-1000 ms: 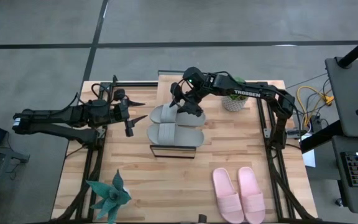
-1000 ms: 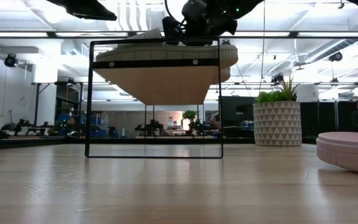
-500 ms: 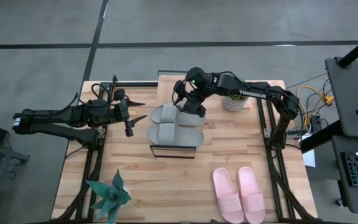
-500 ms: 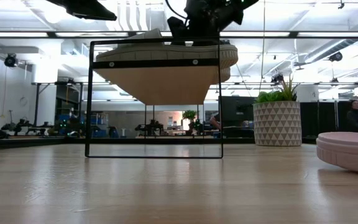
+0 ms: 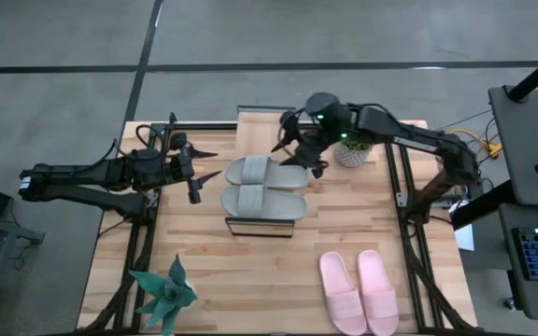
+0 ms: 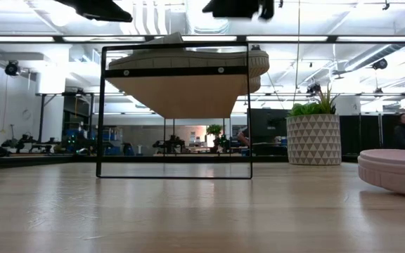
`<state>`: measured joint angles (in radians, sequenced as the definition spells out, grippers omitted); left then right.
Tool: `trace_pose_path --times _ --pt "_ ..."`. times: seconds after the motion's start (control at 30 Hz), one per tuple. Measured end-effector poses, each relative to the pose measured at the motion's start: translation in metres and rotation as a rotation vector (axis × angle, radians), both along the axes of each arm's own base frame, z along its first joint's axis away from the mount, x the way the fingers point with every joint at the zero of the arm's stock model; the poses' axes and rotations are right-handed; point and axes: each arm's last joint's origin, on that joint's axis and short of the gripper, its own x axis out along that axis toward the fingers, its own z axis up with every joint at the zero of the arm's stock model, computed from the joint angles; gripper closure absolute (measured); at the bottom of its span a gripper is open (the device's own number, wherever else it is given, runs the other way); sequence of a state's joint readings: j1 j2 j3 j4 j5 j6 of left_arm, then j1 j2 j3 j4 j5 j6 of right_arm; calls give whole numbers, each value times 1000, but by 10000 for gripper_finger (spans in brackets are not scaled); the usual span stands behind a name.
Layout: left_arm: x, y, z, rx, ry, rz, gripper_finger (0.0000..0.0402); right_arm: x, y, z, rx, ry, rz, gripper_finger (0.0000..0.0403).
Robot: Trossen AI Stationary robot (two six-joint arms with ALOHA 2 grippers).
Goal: Pick and place slides into the shelf
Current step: Put the left pink slide on the shelf
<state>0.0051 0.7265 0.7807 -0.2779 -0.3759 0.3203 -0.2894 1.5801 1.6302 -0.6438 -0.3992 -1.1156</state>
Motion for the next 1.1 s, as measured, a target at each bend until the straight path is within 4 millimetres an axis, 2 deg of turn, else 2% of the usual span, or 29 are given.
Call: trace_pose_path --times 0.17,0.3,0.53,0.7,0.87,1.1 --pt "4 0 1 -25 -32 5 198 -26 22 36 191 -95 -78 209" --pt "7 0 2 -49 -49 10 198 -44 44 61 417 -165 -119 209" --pt "15 0 -2 -120 -49 23 198 -77 85 87 787 -123 -131 209" --pt "19 0 -5 -119 -31 24 198 -88 119 88 903 -62 -173 209" --pt "22 0 -7 -119 -21 24 198 -98 151 78 820 -24 -338 209" --pt "24 0 -9 -119 -9 25 198 -113 187 53 685 57 -586 209"
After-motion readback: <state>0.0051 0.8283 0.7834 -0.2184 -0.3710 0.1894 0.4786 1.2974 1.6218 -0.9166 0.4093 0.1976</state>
